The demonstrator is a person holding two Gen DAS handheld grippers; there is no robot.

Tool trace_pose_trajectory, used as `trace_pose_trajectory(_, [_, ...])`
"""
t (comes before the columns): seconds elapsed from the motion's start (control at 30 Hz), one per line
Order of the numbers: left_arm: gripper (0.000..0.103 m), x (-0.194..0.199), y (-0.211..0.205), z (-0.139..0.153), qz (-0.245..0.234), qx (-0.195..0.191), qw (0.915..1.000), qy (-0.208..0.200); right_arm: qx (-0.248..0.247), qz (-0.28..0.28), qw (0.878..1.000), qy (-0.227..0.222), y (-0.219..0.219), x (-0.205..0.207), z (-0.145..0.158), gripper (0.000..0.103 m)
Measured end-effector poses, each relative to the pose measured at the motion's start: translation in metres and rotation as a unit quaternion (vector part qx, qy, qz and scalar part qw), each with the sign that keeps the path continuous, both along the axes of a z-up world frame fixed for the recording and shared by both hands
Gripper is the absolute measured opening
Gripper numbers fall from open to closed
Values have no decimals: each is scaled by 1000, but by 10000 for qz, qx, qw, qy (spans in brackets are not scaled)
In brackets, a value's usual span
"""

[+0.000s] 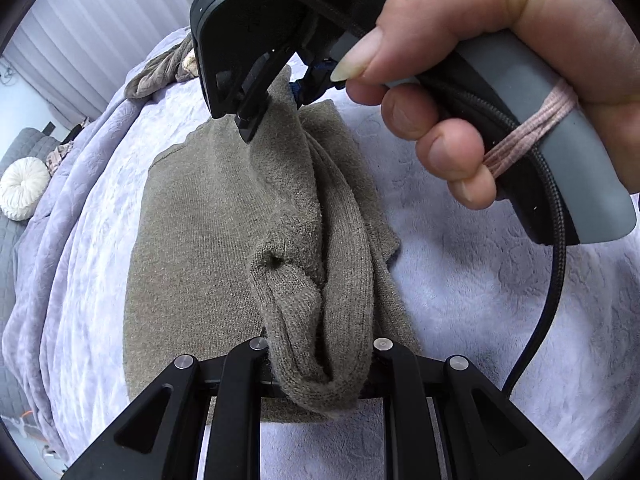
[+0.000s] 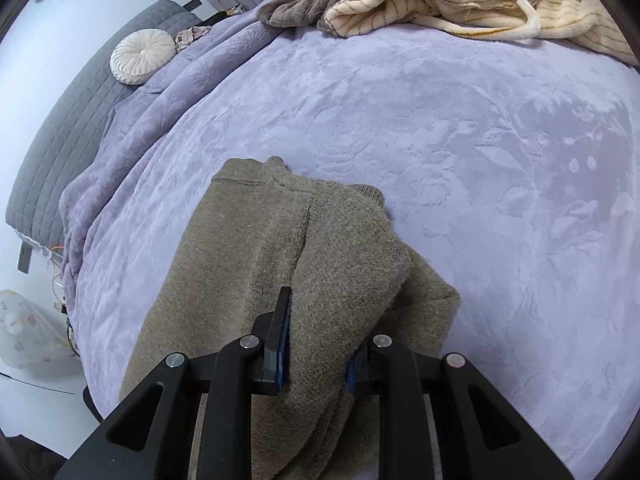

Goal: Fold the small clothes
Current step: 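Open both tools and release the folded side onto the sweater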

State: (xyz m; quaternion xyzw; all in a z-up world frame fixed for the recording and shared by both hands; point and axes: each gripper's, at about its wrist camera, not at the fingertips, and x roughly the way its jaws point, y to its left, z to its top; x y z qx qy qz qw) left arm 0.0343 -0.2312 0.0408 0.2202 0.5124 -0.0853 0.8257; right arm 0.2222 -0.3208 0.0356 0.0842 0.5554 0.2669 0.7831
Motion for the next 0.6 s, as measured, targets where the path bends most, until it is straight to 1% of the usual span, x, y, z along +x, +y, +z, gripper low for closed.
trace_pose_trajectory(0.13, [19, 4, -3, -3, -17, 43, 10000, -48, 57, -137, 9999, 67, -7, 2, -7, 24])
trace_pose_trajectory(0.17, [19, 5, -3, -3, -27, 36, 10000, -45, 39, -163, 9998, 82, -7, 3, -9, 27])
trace_pose_trajectory(0.2, [20, 5, -4, -3, -11, 44, 10000, -47, 11, -229, 9997, 132, -8, 4, -10, 33])
trace_pose_trajectory(0.23, [29, 4, -3, -3, 23, 83, 9999, -52, 14, -315, 9993, 183, -11, 5, -11, 36])
trace_pose_trajectory(0.27, [37, 5, -3, -1, 13, 49, 10000, -43, 17, -366, 9991, 191, -13, 5, -11, 43])
trace_pose_trajectory(0.3, [53, 3, -6, -1, 22, 4, 10000, -46, 28, -452, 9988, 160, -17, 5, -8, 47])
trace_pose_trajectory(0.33, [66, 2, -3, 2, 69, 0, 9999, -100, 45, -509, 9986, 99, -21, 3, -4, 47])
trace_pose_trajectory(0.37, [72, 1, 0, 6, 101, -38, 9998, -158, 34, -568, 9984, 50, -25, 1, 0, 47])
trace_pose_trajectory(0.4, [81, 0, 4, 9, 94, -179, 9997, -117, 37, -646, 9979, 27, -31, -2, 4, 47])
trace_pose_trajectory(0.47, [82, -4, 14, 17, 42, -582, 9982, 100, 130, -764, 9970, -10, -40, -9, 11, 48])
trace_pose_trajectory(0.5, [82, -9, 18, 22, -44, -776, 9968, 162, 109, -837, 9964, -122, -44, -15, 17, 48])
trace_pose_trajectory(0.57, [82, -25, 32, 36, -197, -1152, 9930, 142, 146, -863, 9954, -380, -48, -28, 30, 48])
trace_pose_trajectory(0.6, [82, -31, 41, 42, -216, -1288, 9914, 89, 305, -805, 9952, -462, -48, -36, 37, 48])
